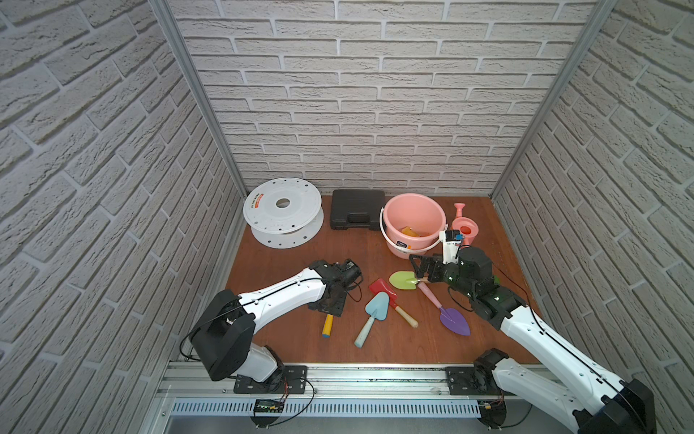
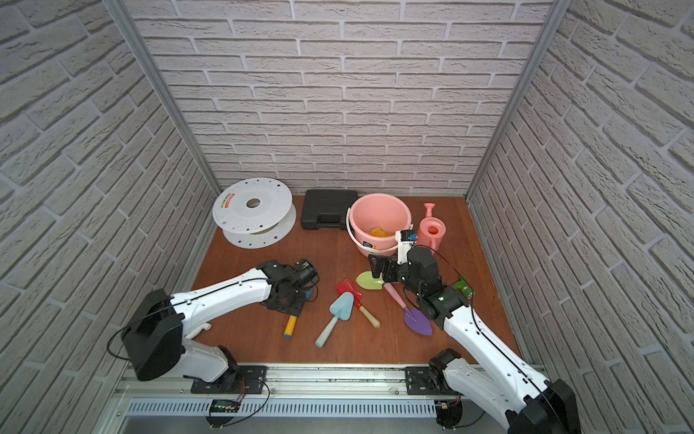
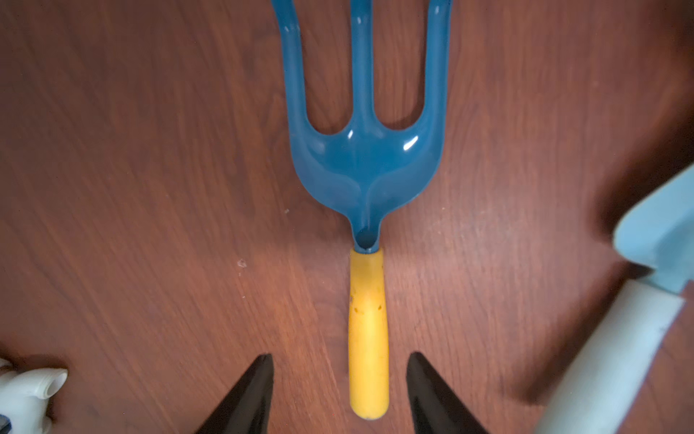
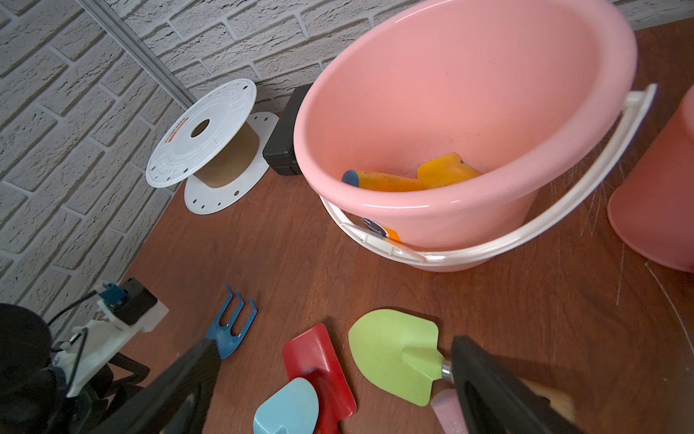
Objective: Organize the gardening tools
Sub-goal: Pick up the gardening tool from the center of the board.
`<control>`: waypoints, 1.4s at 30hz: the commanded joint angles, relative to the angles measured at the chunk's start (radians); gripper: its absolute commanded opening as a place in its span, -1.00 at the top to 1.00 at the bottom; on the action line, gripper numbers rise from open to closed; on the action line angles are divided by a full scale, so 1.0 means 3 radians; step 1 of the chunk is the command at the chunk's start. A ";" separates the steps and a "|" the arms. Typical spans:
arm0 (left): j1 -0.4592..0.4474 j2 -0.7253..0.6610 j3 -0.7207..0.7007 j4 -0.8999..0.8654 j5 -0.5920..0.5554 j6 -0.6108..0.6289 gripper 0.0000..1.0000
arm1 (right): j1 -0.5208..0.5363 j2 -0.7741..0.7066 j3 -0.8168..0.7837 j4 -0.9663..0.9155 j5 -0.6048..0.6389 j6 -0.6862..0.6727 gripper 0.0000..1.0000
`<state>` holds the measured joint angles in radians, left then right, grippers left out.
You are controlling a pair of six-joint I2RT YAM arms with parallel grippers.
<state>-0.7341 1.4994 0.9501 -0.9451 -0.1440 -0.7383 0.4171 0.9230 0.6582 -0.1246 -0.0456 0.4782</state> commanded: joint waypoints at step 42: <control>-0.0769 -0.0338 0.0009 0.2595 -0.0577 0.1126 1.00 | 0.0366 0.0262 0.0170 0.0568 -0.1291 0.0492 0.00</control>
<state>-0.9417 1.3884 0.9150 -0.2543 -0.2852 -0.4465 0.5076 0.9852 0.6811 -0.0013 -0.4309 0.6205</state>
